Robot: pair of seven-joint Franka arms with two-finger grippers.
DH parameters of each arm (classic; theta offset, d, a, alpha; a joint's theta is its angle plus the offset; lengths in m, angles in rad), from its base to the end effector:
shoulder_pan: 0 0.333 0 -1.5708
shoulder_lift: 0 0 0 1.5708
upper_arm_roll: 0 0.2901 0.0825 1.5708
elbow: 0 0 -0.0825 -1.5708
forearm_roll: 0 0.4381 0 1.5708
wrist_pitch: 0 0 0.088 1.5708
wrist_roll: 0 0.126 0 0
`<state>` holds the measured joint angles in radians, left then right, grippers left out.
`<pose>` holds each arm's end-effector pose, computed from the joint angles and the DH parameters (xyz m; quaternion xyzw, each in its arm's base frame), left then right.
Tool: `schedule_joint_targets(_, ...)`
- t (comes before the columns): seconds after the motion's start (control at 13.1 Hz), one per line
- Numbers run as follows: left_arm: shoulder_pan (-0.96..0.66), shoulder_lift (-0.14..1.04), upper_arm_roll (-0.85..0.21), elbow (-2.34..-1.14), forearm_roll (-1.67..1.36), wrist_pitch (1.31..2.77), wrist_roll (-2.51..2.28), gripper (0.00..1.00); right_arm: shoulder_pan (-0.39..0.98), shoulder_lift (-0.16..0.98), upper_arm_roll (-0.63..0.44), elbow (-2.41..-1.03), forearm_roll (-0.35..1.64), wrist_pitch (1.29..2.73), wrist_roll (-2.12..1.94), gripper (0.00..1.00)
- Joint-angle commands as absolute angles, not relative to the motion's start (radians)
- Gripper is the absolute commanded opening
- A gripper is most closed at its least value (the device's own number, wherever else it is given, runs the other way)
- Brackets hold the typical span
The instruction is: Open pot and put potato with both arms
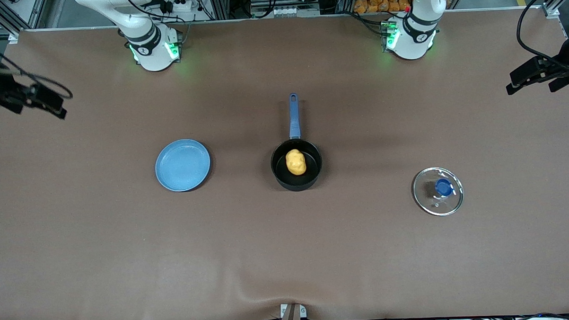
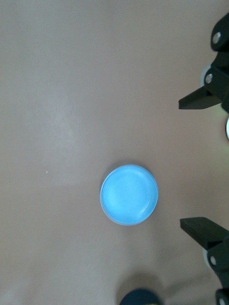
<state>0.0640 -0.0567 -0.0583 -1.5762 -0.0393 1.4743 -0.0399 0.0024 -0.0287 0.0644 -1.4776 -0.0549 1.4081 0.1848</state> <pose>0.5815 -0.0028 0.6023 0.9994 0.0214 -0.0229 0.0176 0.5809 0.0318 0.6312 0.9974 -0.0628 -0.0167 0.0304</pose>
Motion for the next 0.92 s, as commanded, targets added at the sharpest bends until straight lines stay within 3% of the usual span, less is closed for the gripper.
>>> schedule_joint_targets(0.0, 0.067, -0.066, -0.083, -1.574, -0.016, 1.441, -0.037, 1.0, -0.005, -0.069, 0.041, -1.549, -0.081, 1.43, 0.124, 1.0)
schedule_joint_targets(0.84, 0.074, -0.075, -0.143, -1.562, 0.002, 1.436, -0.046, 1.0, 0.018, -0.038, 0.043, -1.508, -0.071, 1.433, 0.115, 1.0)
